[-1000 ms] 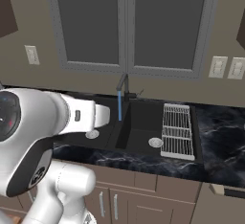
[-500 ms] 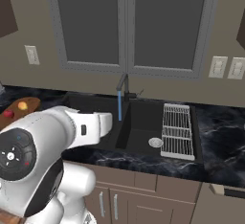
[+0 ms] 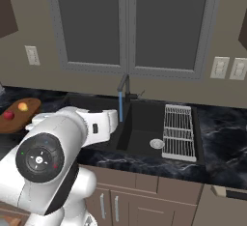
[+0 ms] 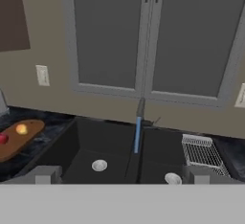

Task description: Pick the mango, apple from the sink and place them on the cutting board to airdry. Then turn off the sink faucet.

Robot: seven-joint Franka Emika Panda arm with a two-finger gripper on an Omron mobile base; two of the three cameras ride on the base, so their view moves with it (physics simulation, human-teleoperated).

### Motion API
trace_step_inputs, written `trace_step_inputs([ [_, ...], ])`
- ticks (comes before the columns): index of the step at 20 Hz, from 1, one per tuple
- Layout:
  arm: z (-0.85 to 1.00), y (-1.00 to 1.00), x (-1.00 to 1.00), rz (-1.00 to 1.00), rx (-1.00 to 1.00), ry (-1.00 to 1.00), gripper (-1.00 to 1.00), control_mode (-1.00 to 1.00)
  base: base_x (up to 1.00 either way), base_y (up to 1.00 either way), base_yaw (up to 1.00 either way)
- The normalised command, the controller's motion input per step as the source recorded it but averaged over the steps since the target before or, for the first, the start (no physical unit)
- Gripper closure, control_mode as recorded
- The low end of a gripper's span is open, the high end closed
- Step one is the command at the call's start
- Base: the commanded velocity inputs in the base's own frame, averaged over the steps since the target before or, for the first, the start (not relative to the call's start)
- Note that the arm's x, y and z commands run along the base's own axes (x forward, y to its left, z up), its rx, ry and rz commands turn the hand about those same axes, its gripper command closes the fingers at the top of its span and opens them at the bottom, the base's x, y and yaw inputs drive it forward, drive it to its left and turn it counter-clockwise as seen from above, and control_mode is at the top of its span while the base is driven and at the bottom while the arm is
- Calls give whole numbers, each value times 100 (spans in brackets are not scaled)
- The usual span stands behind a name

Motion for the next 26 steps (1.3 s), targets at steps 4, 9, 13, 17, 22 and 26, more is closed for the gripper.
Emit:
trace_step_inputs([
  [4, -8, -3, 8, 11, 0, 0, -100, -100, 0, 0, 0],
  [9, -29, 0, 10, 9, 0, -3, -100, -100, 0, 0, 0],
  [13, -27, 0, 16, 8, 0, -9, -100, -100, 0, 0, 0],
  [17, -8, 0, 7, 9, 0, -11, -100, -100, 0, 0, 0],
  [22, -17, 0, 9, 9, 0, -10, -100, -100, 0, 0, 0],
  [26, -23, 1, 20, 7, 0, -7, -100, -100, 0, 0, 0],
])
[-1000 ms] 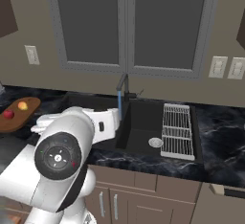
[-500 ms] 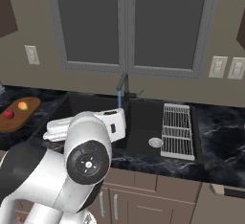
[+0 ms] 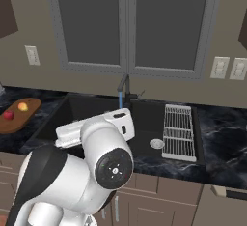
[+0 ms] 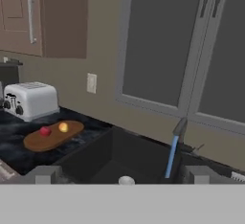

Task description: Pick the mango, apple from the sink and place them on the cutting board to airdry. Then turn off the sink faucet.

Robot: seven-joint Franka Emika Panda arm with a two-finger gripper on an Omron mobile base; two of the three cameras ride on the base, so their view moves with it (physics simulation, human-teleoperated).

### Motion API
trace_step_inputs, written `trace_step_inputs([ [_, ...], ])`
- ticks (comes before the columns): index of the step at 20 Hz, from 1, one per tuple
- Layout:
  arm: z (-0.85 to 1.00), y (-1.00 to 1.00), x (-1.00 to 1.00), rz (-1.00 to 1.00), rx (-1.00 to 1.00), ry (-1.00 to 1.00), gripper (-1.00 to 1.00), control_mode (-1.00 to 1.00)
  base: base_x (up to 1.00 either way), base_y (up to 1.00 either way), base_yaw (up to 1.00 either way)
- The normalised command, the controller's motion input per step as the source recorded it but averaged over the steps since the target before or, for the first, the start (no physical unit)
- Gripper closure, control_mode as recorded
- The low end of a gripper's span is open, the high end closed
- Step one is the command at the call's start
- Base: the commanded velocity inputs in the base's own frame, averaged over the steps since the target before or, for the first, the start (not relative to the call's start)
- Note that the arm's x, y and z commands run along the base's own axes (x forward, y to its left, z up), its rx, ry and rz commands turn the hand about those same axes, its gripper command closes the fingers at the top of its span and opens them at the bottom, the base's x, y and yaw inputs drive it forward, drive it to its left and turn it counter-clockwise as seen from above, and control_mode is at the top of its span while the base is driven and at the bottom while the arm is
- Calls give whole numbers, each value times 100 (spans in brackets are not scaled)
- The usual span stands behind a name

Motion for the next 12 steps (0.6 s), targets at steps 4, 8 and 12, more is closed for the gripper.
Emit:
trace_step_inputs([
  [4, -17, 3, 30, 5, 0, -4, -100, -100, 0, 0, 0],
  [8, -17, 11, 37, 1, -3, -1, -100, -100, 0, 0, 0],
  [12, -20, 12, 43, 0, -4, 0, -100, -100, 0, 0, 0],
])
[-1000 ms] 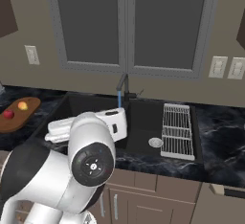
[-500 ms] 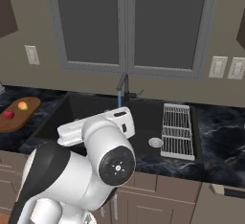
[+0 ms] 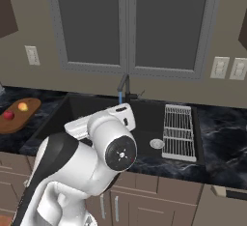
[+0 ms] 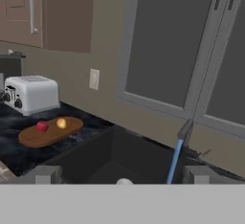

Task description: Pick the mango, apple from the sink and place them on the cutting board to airdry. Then turn off the sink faucet.

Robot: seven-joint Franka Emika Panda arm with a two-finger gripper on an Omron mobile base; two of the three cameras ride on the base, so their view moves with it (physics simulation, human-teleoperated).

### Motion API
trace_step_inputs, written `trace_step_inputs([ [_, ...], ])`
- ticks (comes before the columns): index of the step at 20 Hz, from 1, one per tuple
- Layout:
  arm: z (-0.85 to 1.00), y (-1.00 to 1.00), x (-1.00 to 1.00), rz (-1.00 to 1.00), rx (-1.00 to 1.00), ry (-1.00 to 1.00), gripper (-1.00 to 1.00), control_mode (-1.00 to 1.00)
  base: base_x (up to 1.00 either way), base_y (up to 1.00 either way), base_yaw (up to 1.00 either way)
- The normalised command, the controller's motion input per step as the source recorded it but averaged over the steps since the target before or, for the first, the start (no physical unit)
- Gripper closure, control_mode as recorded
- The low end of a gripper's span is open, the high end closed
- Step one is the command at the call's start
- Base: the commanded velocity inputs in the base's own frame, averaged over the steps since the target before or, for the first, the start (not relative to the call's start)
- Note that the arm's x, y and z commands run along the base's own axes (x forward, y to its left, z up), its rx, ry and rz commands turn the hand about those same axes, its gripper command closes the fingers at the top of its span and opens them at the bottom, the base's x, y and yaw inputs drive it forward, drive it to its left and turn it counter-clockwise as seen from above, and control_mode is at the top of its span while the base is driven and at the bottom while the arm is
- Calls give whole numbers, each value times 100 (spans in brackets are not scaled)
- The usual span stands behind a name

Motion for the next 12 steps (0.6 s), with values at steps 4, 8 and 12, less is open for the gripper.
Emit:
trace_step_inputs([
  [4, -14, 3, 40, 0, -4, 0, -100, -100, 0, 0, 0],
  [8, -12, -1, 33, 0, -4, 0, -100, -100, 0, 0, 0],
  [12, -16, 0, 40, 0, -3, 0, -100, -100, 0, 0, 0],
])
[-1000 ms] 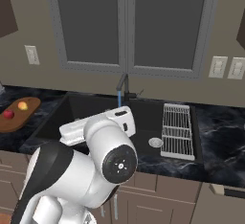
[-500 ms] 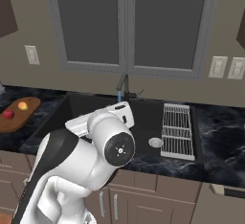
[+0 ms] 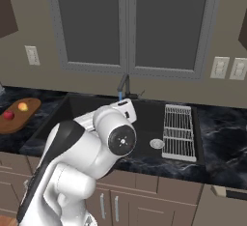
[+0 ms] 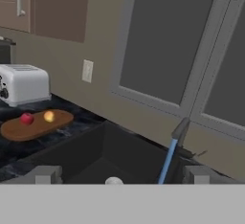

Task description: Pick the mango, apple from the sink and place them on the cutting board to airdry. Then turn off the sink faucet.

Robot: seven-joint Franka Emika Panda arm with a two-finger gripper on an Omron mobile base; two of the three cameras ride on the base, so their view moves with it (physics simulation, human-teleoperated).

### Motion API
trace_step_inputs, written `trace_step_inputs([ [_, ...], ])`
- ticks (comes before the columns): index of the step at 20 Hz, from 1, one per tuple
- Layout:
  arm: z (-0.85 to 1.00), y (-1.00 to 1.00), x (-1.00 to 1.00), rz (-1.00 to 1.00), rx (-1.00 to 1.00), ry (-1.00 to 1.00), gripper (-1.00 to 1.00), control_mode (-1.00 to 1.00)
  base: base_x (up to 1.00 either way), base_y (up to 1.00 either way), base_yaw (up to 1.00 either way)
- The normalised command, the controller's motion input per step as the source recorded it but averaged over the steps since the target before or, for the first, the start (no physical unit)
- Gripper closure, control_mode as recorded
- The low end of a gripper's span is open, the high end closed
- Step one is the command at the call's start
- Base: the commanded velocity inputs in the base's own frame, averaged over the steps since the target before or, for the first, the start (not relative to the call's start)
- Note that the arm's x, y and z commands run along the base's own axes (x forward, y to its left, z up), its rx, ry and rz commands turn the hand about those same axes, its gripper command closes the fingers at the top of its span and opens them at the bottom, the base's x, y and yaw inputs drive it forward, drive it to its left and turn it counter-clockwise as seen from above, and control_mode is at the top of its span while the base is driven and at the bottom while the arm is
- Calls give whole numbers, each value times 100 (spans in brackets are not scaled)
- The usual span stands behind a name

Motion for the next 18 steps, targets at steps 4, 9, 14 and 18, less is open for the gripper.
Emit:
trace_step_inputs([
  [4, -13, 0, 40, 0, -1, 0, -100, -100, 0, 0, 0],
  [9, -7, -4, 31, 0, -1, 0, -100, -100, 0, 0, 0],
  [14, -8, -6, 30, 0, 0, 0, -100, -100, 0, 0, 0],
  [18, -12, -4, 33, 0, 0, 0, -100, -100, 0, 0, 0],
])
